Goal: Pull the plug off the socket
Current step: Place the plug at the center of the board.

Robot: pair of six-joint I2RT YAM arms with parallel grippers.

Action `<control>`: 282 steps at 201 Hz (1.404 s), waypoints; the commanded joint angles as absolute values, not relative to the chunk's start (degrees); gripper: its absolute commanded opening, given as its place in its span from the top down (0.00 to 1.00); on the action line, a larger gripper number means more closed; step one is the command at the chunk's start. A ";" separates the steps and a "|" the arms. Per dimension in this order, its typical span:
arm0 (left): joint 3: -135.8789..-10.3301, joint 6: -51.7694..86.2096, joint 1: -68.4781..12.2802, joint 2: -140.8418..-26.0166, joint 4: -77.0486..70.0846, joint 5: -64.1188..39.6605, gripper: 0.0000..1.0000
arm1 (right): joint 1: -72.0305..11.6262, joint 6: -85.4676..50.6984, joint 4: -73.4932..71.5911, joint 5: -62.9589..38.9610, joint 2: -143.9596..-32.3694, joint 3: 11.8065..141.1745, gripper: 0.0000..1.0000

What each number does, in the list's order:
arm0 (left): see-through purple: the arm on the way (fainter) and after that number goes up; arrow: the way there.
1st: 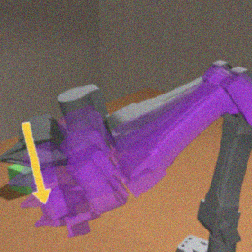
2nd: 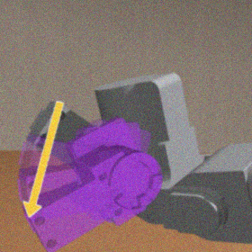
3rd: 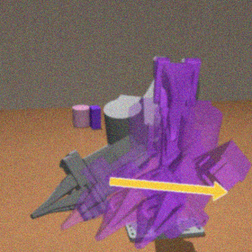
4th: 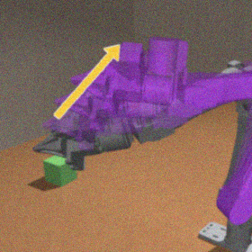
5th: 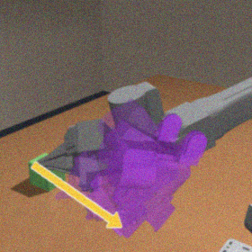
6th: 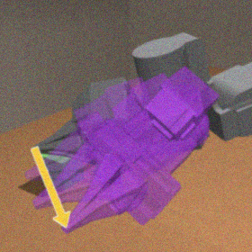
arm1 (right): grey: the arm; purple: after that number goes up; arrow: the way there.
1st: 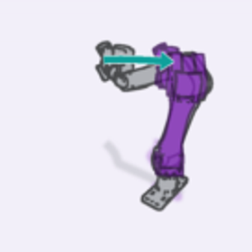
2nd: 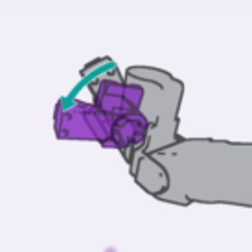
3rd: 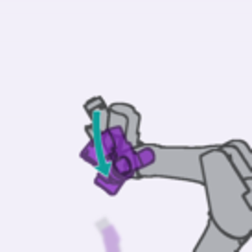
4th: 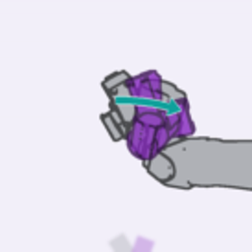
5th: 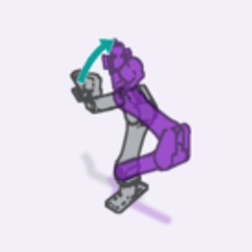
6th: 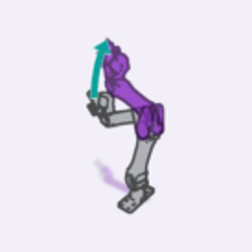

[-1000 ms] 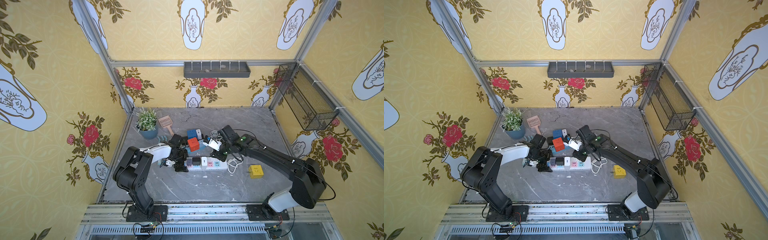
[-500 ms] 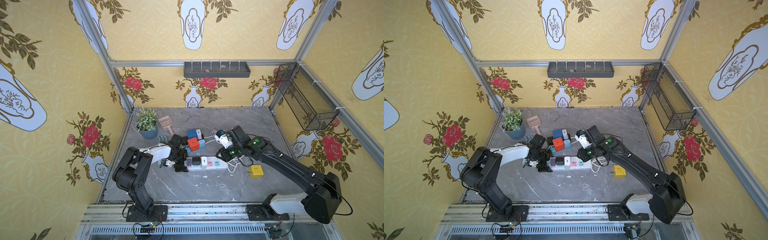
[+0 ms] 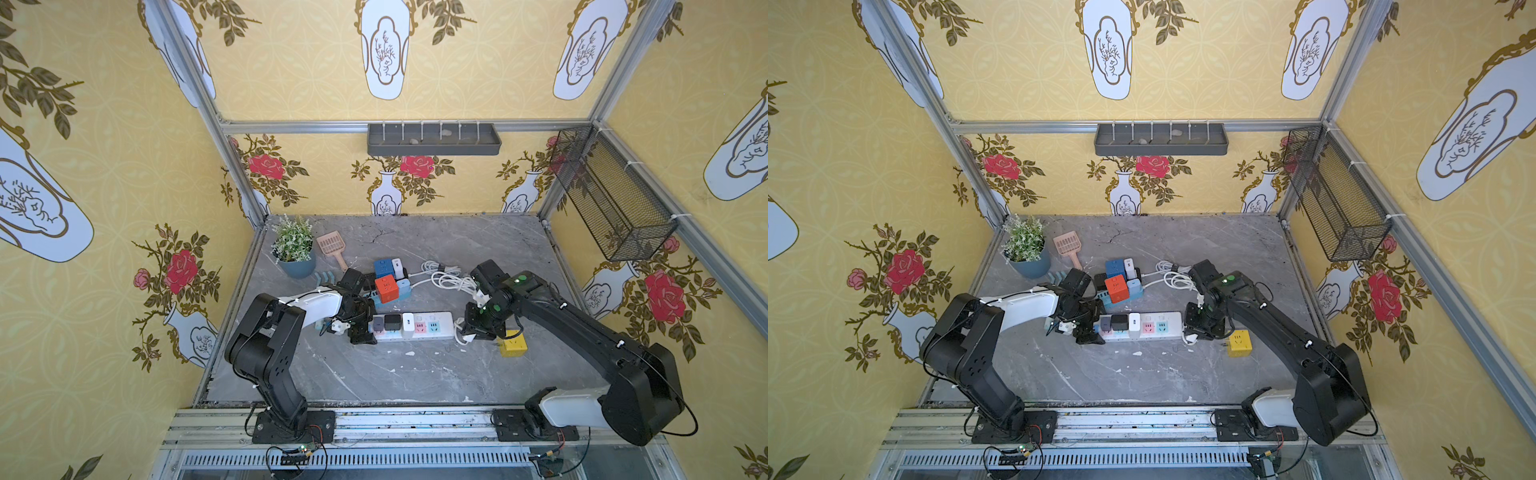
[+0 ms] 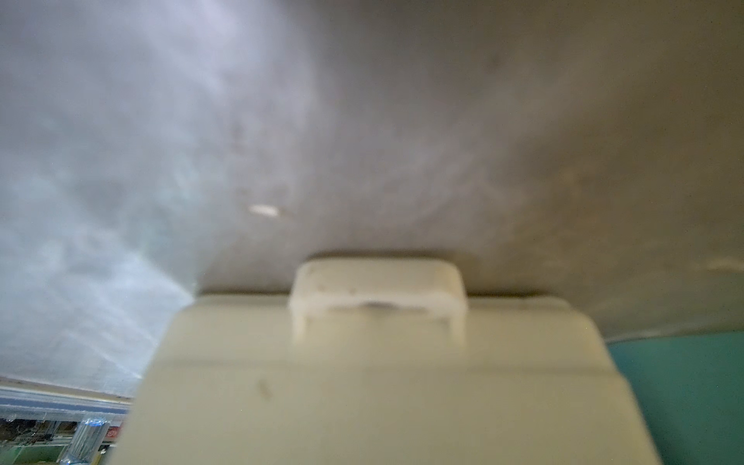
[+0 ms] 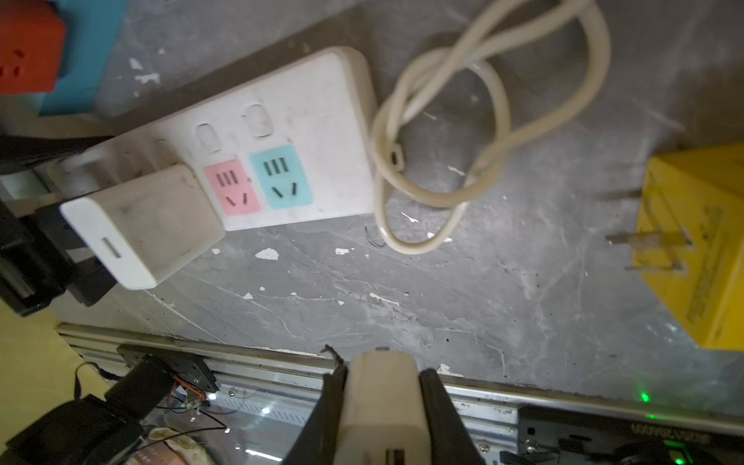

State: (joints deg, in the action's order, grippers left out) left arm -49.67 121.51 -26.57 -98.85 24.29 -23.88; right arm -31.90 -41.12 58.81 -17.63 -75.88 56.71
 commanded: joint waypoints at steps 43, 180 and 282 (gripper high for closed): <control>-48.25 141.59 -26.72 -100.38 23.73 -13.93 0.83 | -25.53 -54.03 63.53 -21.09 -72.47 48.35 0.82; -47.56 141.42 -26.72 -99.58 23.86 -13.89 0.83 | -8.30 -59.24 59.51 -28.62 -67.41 34.54 0.79; -47.82 141.23 -26.72 -99.63 24.23 -13.71 0.83 | -3.60 -56.77 59.94 -26.94 -67.46 34.51 0.72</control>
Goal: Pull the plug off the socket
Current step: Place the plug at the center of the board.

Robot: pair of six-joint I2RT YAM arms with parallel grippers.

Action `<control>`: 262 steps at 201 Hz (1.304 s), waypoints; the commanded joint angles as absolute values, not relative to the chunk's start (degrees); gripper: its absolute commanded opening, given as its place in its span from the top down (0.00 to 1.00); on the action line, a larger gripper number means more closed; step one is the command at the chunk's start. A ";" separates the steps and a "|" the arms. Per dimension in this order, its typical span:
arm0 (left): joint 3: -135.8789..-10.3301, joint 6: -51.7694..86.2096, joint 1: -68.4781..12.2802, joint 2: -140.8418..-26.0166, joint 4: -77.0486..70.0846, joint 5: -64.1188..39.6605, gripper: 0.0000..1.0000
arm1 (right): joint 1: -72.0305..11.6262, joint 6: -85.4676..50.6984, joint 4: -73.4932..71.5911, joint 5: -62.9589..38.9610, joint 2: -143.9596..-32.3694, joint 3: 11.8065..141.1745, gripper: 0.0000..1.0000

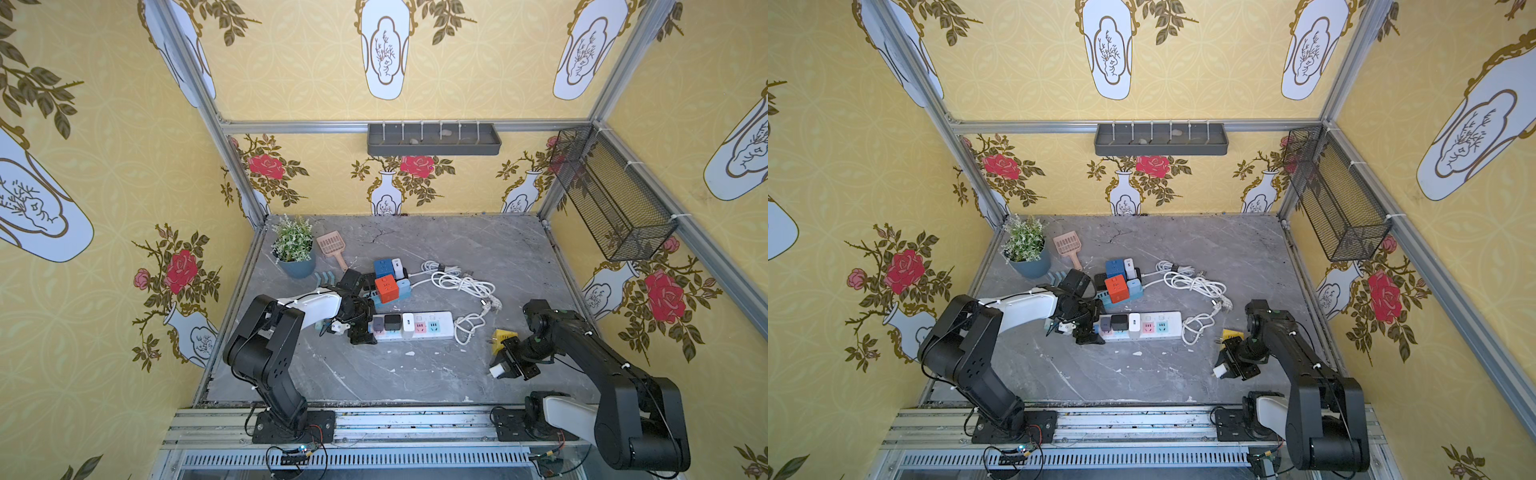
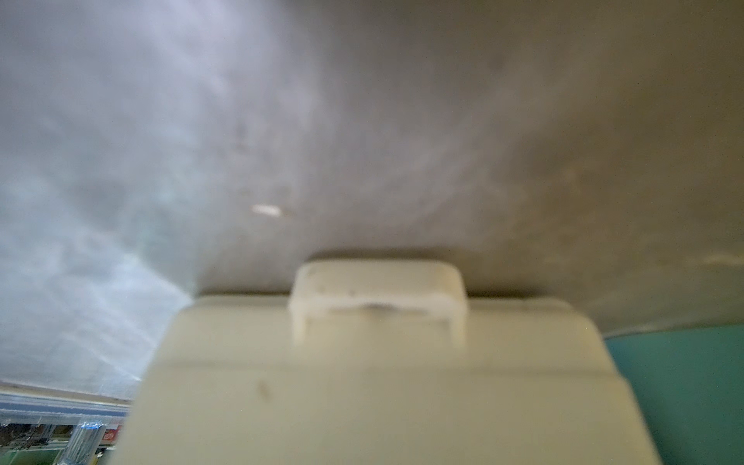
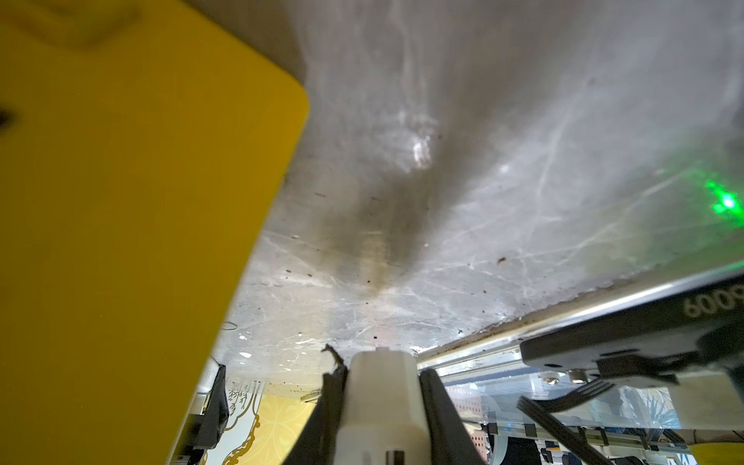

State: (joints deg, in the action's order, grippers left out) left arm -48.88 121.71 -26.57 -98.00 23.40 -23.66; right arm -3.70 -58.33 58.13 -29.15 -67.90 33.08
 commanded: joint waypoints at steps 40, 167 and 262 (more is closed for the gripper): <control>-48.12 141.20 -26.72 -100.04 24.08 -13.75 0.83 | -3.60 -56.09 61.13 -24.89 -65.94 34.20 0.61; -48.08 141.06 -26.72 -100.70 23.73 -13.88 0.83 | -3.42 -56.18 59.22 -22.16 -63.95 36.52 0.57; -49.11 140.78 -26.72 -101.52 24.32 -14.31 0.83 | -9.59 -54.98 68.01 -11.48 -66.71 51.10 0.51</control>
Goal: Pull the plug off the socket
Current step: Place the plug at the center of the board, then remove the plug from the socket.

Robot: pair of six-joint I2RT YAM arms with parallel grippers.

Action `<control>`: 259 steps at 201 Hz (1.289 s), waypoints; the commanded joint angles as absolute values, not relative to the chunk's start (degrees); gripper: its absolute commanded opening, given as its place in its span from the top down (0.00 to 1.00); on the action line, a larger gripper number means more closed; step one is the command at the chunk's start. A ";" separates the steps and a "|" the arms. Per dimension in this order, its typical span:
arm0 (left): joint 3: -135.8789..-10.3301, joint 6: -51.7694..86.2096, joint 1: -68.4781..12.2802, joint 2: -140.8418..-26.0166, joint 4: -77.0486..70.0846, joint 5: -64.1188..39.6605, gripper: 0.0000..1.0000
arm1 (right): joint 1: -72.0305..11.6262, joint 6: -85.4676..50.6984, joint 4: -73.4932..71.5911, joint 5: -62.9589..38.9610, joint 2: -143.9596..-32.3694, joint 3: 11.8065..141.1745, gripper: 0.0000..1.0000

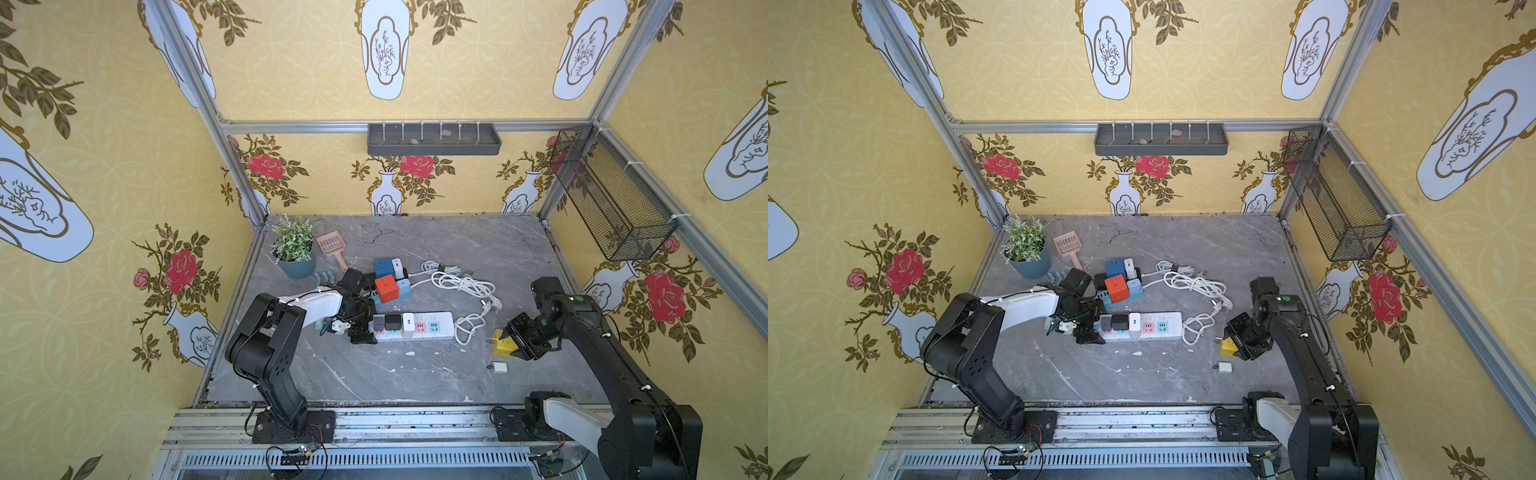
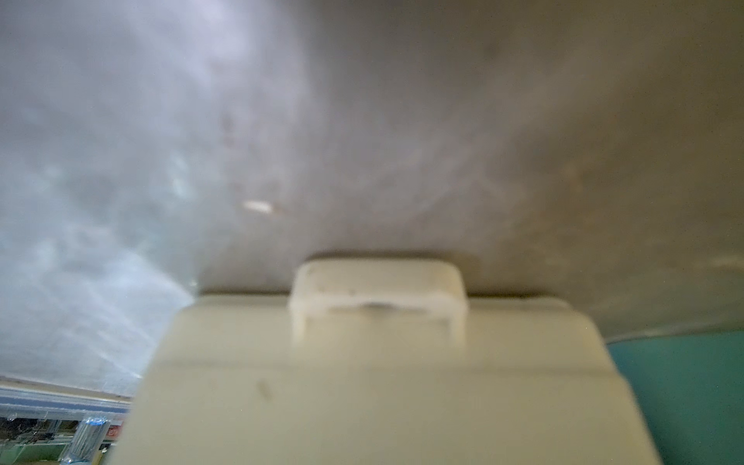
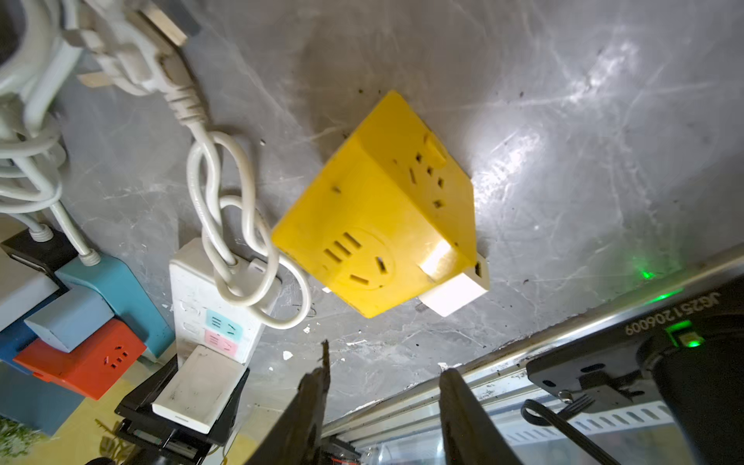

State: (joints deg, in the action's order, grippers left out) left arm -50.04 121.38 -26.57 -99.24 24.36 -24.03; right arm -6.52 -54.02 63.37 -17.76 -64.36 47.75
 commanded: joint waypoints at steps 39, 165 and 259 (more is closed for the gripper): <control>-49.66 140.58 -26.72 -101.94 25.00 -14.41 0.83 | -16.98 -59.77 70.49 -8.35 -73.37 57.42 0.47; -49.21 140.53 -26.72 -101.34 25.16 -14.50 0.83 | -27.29 -60.14 69.42 -6.02 -84.46 69.73 0.44; -49.31 140.00 -26.67 -100.86 25.41 -14.52 0.83 | -50.65 -40.70 61.29 0.53 -96.92 85.75 0.27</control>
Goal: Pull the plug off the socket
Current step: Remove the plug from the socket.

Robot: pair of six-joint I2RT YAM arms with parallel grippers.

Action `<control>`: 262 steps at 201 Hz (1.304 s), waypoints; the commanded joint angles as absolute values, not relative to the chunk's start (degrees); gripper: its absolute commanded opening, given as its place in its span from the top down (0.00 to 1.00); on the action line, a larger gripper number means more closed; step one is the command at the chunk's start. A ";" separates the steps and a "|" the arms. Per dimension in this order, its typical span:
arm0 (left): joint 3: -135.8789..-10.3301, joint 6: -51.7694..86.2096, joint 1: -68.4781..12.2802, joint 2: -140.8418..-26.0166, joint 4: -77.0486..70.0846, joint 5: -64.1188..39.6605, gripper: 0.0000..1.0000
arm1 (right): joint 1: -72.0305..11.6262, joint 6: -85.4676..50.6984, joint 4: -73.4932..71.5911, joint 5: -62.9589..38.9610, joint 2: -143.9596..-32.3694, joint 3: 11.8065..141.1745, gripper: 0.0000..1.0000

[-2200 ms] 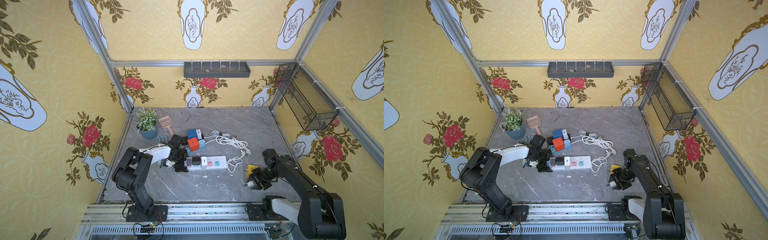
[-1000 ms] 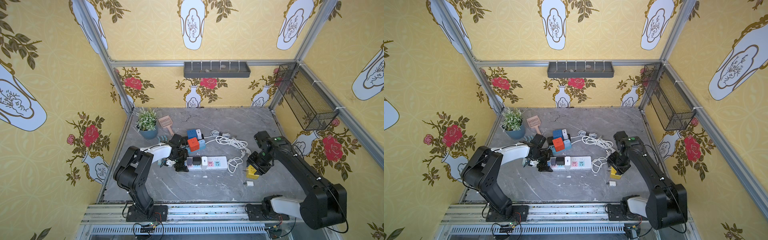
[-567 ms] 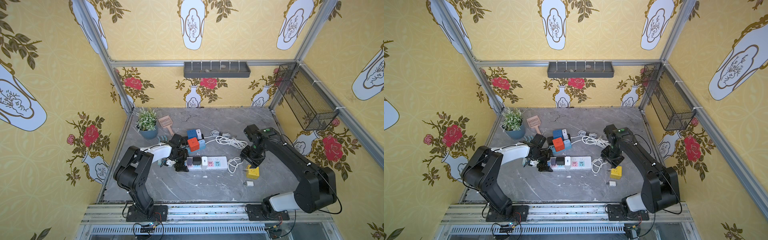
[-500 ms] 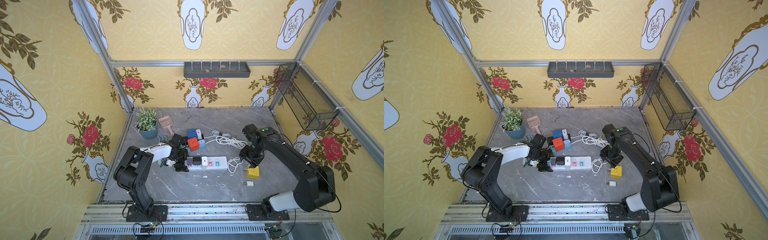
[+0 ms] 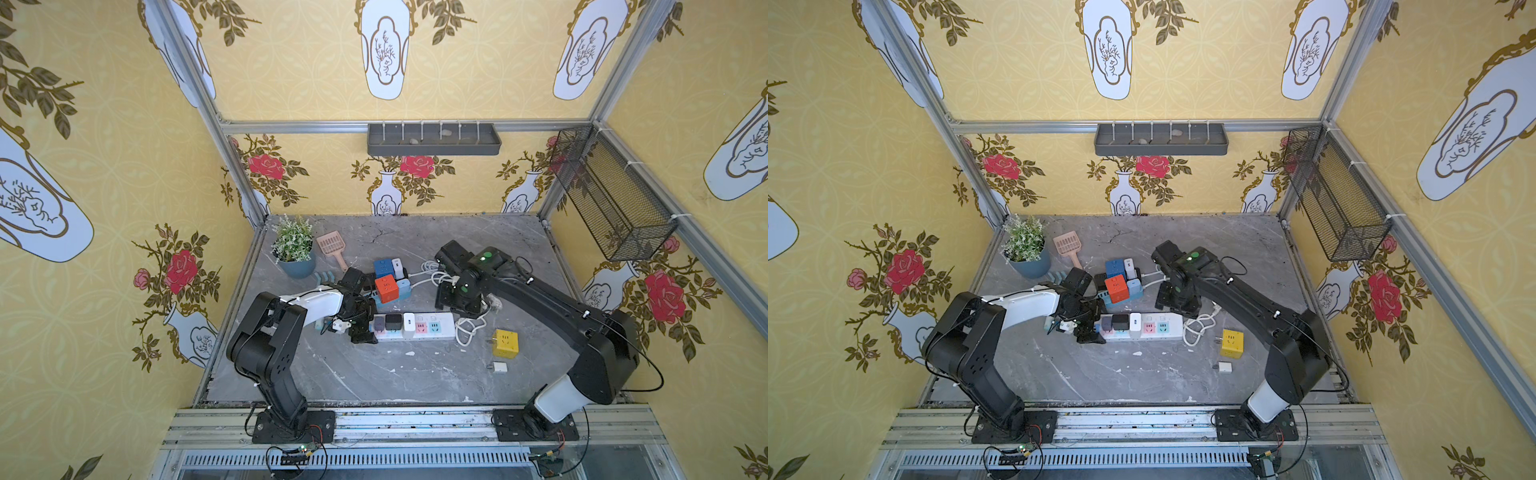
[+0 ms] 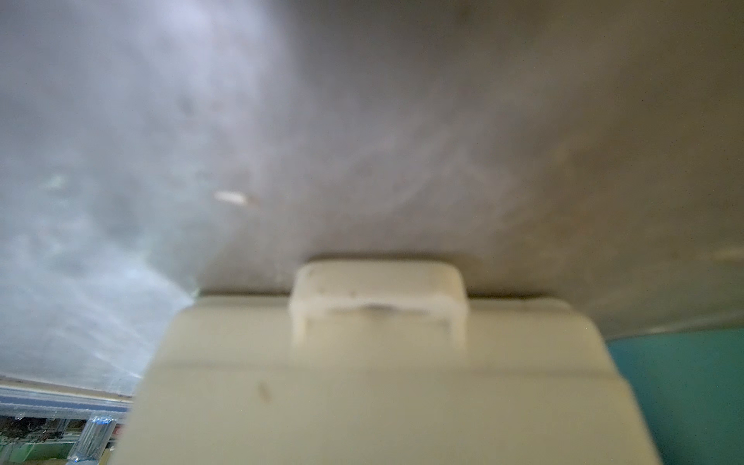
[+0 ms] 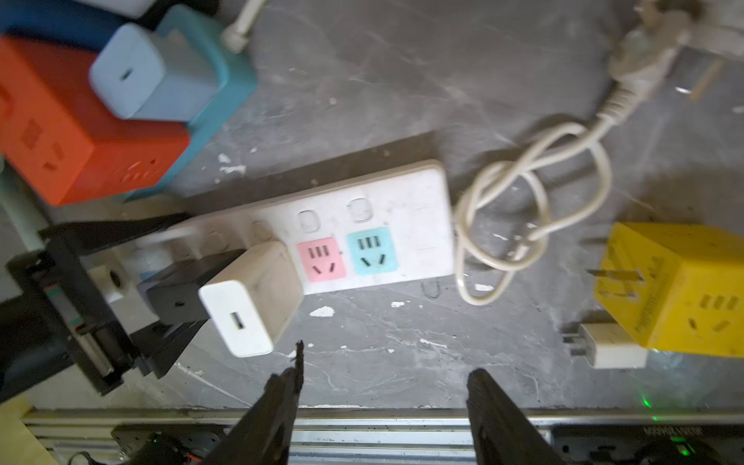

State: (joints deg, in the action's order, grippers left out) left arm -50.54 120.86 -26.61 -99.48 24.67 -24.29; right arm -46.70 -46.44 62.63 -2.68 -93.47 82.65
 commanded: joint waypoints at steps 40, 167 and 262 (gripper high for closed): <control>-49.22 139.91 -26.72 -100.56 25.49 -14.50 0.83 | -54.52 -37.18 59.66 -1.29 -103.95 90.45 0.25; -48.70 140.01 -26.72 -100.28 25.23 -14.41 0.83 | -57.52 -33.86 58.09 -4.22 -113.38 91.98 0.32; -48.61 140.16 -26.72 -100.25 25.27 -14.41 0.83 | -57.57 -35.01 56.96 -1.37 -116.62 92.36 0.46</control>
State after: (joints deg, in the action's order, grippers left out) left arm -49.87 121.86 -26.63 -98.89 23.94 -23.99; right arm -57.58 -33.89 58.17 -4.10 -116.03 92.44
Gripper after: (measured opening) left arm 0.846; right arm 0.549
